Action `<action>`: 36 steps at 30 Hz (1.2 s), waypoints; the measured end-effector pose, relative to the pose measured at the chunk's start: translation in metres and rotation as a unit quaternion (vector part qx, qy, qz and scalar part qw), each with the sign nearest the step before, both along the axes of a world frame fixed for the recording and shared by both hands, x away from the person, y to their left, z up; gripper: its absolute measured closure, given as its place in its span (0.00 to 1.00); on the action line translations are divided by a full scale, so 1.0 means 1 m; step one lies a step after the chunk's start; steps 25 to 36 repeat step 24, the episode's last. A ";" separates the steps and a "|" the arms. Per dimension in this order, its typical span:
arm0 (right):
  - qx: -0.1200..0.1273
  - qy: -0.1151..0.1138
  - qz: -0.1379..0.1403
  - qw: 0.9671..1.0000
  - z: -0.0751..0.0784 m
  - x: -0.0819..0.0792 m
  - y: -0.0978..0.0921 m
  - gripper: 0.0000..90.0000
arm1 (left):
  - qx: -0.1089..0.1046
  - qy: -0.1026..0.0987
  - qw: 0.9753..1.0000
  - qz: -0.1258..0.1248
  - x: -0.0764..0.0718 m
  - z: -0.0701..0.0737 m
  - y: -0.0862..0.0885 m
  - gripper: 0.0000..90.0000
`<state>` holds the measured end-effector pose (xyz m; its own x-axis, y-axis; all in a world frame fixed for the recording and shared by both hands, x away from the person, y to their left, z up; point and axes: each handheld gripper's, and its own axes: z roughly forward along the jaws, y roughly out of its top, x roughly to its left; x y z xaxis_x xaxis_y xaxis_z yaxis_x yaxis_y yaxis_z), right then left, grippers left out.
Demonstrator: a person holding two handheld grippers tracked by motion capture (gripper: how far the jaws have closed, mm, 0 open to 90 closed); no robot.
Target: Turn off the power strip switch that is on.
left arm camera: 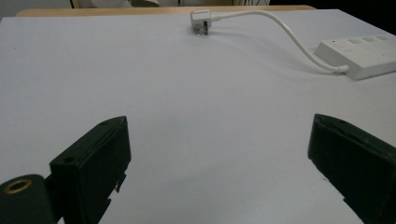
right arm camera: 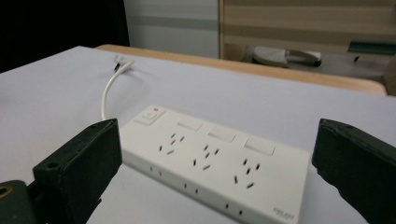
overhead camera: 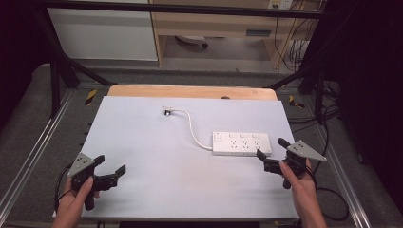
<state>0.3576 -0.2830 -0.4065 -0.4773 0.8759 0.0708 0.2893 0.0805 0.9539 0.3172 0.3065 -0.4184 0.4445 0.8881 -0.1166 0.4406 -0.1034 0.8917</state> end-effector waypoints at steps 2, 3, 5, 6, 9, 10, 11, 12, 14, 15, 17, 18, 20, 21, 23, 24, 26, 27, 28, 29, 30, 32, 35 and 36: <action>-0.007 0.010 0.008 1.000 -0.009 -0.001 0.003 0.03 | 0.001 0.000 1.000 -0.001 0.000 0.000 0.000 0.07; -0.011 0.015 0.014 1.000 -0.013 -0.001 0.006 0.03 | -0.001 0.002 1.000 -0.002 0.000 0.000 -0.001 0.07; -0.018 0.026 0.029 0.999 -0.020 0.000 0.012 0.02 | 0.000 0.002 1.000 -0.003 0.000 0.000 -0.001 0.07; -0.023 0.032 0.035 0.999 -0.023 0.000 0.015 0.03 | 0.001 0.000 1.000 -0.002 0.000 0.000 -0.001 0.07; -0.035 0.044 0.057 0.997 -0.030 0.001 0.026 0.03 | 0.000 0.001 1.000 -0.003 0.000 0.000 -0.001 0.07; -0.040 0.047 0.064 0.996 -0.032 0.002 0.030 0.03 | 0.002 0.000 1.000 -0.002 0.000 0.000 -0.001 0.07; -0.046 0.052 0.073 0.995 -0.034 0.002 0.034 0.03 | 0.001 0.001 1.000 -0.002 0.000 0.000 -0.001 0.07; -0.052 0.055 0.079 0.994 -0.035 0.002 0.037 0.03 | 0.000 0.001 1.000 -0.002 0.000 0.000 -0.001 0.07; -0.057 0.060 0.091 0.992 -0.037 0.003 0.042 0.03 | 0.001 0.002 1.000 -0.003 0.000 -0.001 -0.001 0.07; -0.058 0.064 0.096 0.992 -0.037 0.003 0.045 0.03 | 0.002 0.002 1.000 -0.004 0.001 -0.001 -0.001 0.07; -0.061 0.069 0.102 0.991 -0.039 0.005 0.050 0.03 | 0.002 0.003 1.000 -0.005 0.001 -0.001 -0.002 0.07; -0.066 0.073 0.105 0.990 -0.041 0.005 0.053 0.03 | 0.003 0.003 1.000 -0.005 0.001 -0.001 -0.002 0.07; -0.079 0.086 0.109 0.987 -0.044 0.008 0.060 0.03 | 0.002 0.004 1.000 -0.006 0.001 -0.001 -0.002 0.07; -0.088 0.093 0.114 0.985 -0.046 0.009 0.064 0.04 | 0.003 0.003 1.000 -0.006 0.001 -0.001 -0.003 0.07; -0.099 0.095 0.125 0.983 -0.048 0.010 0.070 0.03 | 0.003 0.003 1.000 -0.008 0.001 -0.001 -0.003 0.07; -0.102 0.099 0.129 0.981 -0.049 0.010 0.071 0.03 | 0.003 0.003 1.000 -0.008 0.001 -0.001 -0.003 0.07; -0.102 0.099 0.129 0.981 -0.049 0.010 0.071 0.03 | 0.003 0.003 1.000 -0.008 0.001 -0.001 -0.003 0.07; -0.102 0.099 0.129 0.981 -0.049 0.010 0.071 0.03 | 0.003 0.003 1.000 -0.008 0.001 -0.001 -0.003 0.07; -0.102 0.099 0.129 0.981 -0.049 0.010 0.071 0.03 | 0.003 0.003 1.000 -0.008 0.001 -0.001 -0.003 0.07; -0.102 0.099 0.129 0.981 -0.049 0.010 0.071 0.03 | 0.003 0.003 1.000 -0.008 0.001 -0.001 -0.003 0.07; -0.102 0.099 0.129 0.981 -0.049 0.010 0.071 0.03 | 0.003 0.003 1.000 -0.008 0.001 -0.001 -0.003 0.07; -0.102 0.099 0.129 0.981 -0.049 0.010 0.071 0.03 | 0.003 0.003 1.000 -0.008 0.001 -0.001 -0.003 0.07; -0.102 0.099 0.129 0.981 -0.049 0.010 0.071 0.03 | 0.003 0.003 1.000 -0.008 0.001 -0.001 -0.003 0.07; -0.102 0.099 0.129 0.981 -0.049 0.010 0.071 0.03 | 0.003 0.003 1.000 -0.008 0.001 -0.001 -0.003 0.07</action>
